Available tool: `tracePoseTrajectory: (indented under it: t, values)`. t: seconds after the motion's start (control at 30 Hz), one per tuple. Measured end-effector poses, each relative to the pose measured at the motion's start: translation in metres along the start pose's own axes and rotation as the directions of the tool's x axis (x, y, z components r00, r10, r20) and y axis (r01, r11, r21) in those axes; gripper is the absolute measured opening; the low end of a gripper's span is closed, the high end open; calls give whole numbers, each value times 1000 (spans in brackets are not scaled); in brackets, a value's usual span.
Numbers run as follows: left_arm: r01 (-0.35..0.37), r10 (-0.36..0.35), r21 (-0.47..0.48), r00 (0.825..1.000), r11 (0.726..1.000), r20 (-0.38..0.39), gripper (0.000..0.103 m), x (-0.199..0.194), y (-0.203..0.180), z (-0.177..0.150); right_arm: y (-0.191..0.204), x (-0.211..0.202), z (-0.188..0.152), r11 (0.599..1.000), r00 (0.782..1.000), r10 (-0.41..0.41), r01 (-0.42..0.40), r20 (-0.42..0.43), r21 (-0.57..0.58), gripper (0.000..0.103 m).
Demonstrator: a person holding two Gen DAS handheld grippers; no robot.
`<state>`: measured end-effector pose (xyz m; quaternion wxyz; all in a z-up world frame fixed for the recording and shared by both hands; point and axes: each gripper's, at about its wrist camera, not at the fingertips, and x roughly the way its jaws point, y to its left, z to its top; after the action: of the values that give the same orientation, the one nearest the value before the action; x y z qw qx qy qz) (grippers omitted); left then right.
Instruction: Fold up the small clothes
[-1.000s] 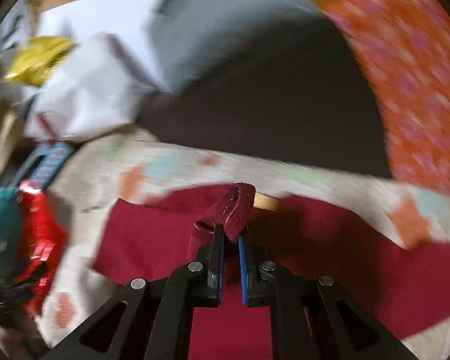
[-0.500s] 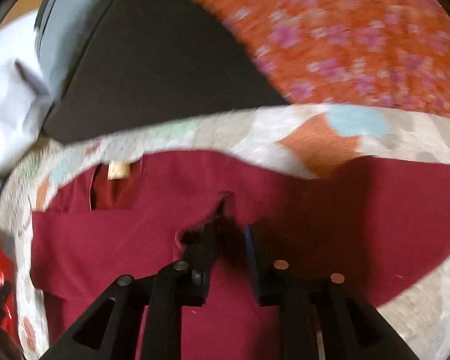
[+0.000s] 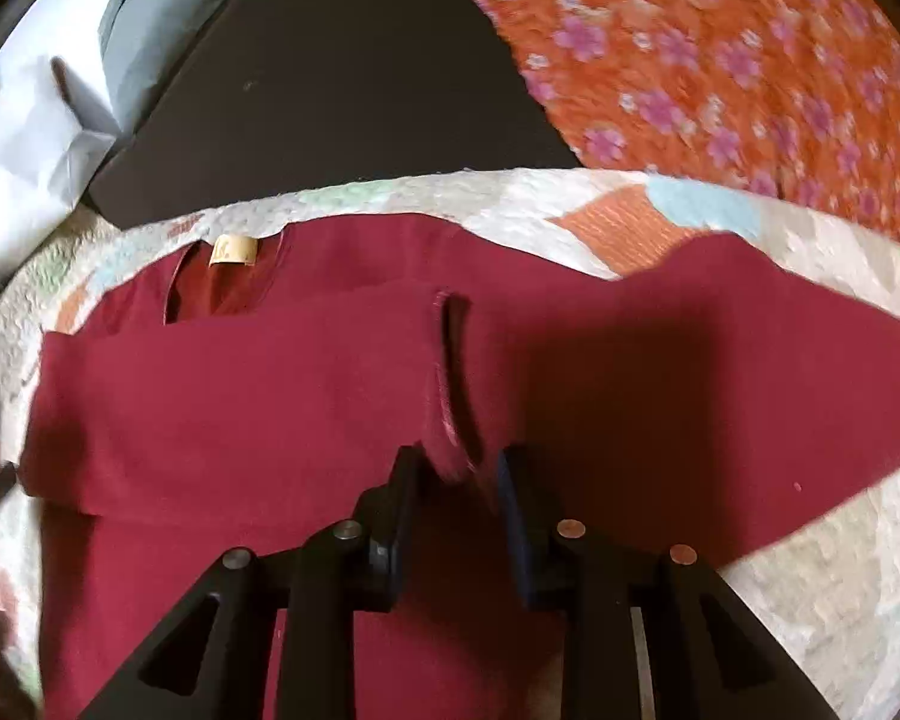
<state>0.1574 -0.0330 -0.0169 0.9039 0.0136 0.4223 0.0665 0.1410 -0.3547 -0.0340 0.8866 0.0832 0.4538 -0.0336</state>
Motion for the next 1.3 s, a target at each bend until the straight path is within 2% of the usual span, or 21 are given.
tracePoseTrajectory:
  t: [0.17, 0.23, 0.27, 0.37, 0.53, 0.57, 0.67, 0.77, 0.83, 0.9, 1.03, 1.13, 1.23, 1.3]
  values:
    - [-17, 17, 29, 1000, 999, 5, 102, 1, -6, -2, 10, -36, 4, 998, 992, 52, -54, 113, 12, 24]
    - [-21, 21, 38, 1000, 999, 3, 102, 2, -8, -3, 20, -39, 6, 997, 985, 76, -76, 154, -7, 24]
    - [-19, 19, 37, 1000, 999, 1, 102, 2, -8, -3, 24, -32, 9, 997, 987, 77, -76, 140, -15, 24]
    - [-23, 23, 41, 1000, 999, -3, 102, 4, -9, -3, 24, 6, 7, 997, 997, 75, -75, 19, 12, 24]
    - [-7, 7, 30, 1000, 1000, 2, 102, 0, -8, -2, 9, -10, 4, 988, 989, 141, -143, 48, 60, 26]
    - [-1, 1, 25, 1000, 1000, 0, 102, -1, -7, -1, 1, -17, 3, 986, 988, 145, -150, 61, 79, 28]
    - [24, -24, -1, 999, 1000, 23, 102, -9, -3, 2, -41, -36, -6, 979, 990, 93, -110, 105, 170, 34]
    - [44, -43, -19, 998, 999, 35, 102, -14, -1, 4, -101, -47, -22, 945, 993, 12, -51, 122, 323, 36]
    - [63, -62, -23, 998, 998, 31, 102, -14, -2, 4, -143, -51, -34, 903, 992, -55, 2, 111, 430, 37]
    - [65, -65, -8, 998, 998, 25, 102, -12, -6, 3, -181, -53, -44, 852, 991, -88, 22, 102, 523, 37]
    - [66, -66, 10, 998, 998, 17, 102, -8, -12, 1, -220, -55, -52, 797, 986, -128, 40, 104, 603, 38]
    - [73, -73, 5, 997, 997, 7, 102, -5, -12, 0, -219, -55, -50, 792, 991, -72, -10, 110, 610, 38]
    - [73, -73, 9, 997, 997, 7, 102, -3, -12, -1, -180, -52, -36, 834, 990, 54, -116, 128, 540, 38]
    - [73, -73, 17, 997, 997, 6, 102, -1, -14, -2, -146, -48, -22, 865, 979, 149, -196, 136, 462, 38]
